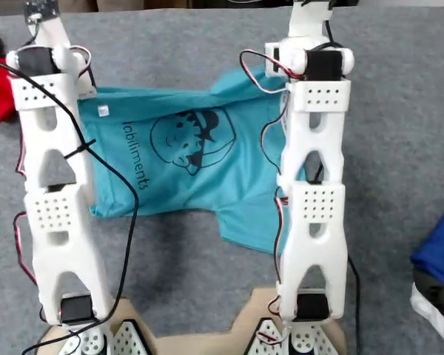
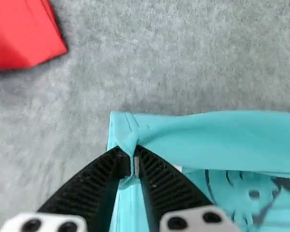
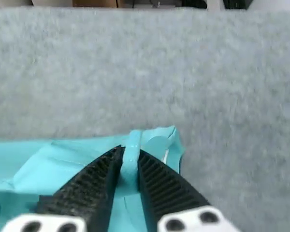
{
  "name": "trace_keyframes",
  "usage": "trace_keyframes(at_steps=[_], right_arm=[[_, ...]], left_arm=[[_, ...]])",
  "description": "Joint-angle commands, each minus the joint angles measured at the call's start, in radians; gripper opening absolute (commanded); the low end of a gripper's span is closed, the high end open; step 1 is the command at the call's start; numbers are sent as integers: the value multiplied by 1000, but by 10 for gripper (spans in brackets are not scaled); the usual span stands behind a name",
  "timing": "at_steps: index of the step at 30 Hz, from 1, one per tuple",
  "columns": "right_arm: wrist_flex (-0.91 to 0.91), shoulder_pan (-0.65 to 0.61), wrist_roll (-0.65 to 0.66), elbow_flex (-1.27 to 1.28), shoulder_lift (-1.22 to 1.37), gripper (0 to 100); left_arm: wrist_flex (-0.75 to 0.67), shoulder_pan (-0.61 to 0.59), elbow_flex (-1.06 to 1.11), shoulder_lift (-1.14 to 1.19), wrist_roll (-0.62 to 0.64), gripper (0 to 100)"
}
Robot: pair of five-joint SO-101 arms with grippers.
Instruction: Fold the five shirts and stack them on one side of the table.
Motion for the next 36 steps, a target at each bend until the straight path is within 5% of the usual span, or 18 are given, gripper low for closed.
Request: trace_keyframes(at_steps=[1,12,20,36], right_arm=[[120,-42,74,-47,-114,5],[118,-18,80,142,-349,5],[112,-18,117,880,-739,5],[-239,133,241,1962,-1213,5]], left_arm=[[14,26,288,-266,-44,20],[-20,166,965,-743,-140,20],[-64,17,1097,-746,-184,20],[-127,9,1326,-753,-250,20]])
